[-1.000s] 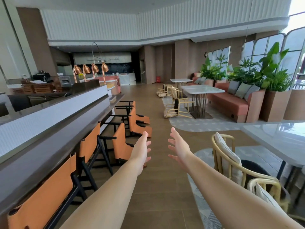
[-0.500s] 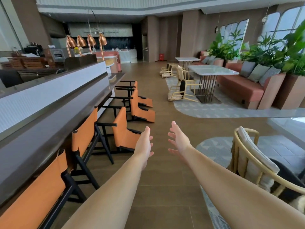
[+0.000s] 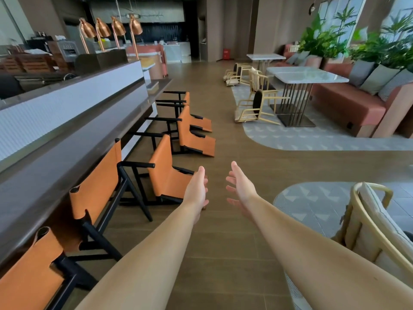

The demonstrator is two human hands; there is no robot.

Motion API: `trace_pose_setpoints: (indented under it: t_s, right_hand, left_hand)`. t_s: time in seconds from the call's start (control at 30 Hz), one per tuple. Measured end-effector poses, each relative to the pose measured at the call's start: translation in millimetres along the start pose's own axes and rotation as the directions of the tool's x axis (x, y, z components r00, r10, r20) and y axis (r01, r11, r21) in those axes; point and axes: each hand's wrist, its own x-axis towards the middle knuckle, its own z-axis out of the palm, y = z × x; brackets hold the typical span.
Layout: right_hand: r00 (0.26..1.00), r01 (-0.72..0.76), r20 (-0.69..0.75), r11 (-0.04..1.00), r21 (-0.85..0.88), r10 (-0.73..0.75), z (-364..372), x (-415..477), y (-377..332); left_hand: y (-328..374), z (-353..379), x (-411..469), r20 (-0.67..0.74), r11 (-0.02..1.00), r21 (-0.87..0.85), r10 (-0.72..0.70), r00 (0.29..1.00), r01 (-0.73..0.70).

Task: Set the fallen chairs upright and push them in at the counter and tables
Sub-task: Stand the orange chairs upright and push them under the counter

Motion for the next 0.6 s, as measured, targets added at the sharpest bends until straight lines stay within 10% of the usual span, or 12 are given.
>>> trace_pose_setpoints:
  t_s: [0.6]
  right_hand:
    - [0.985,-0.133,0.101,0.99,-0.055,0.138,-74,321,-88]
  left_hand:
    - [48,144,281,-0.134,0.997,-0.043,-0.074,0.988,0.069]
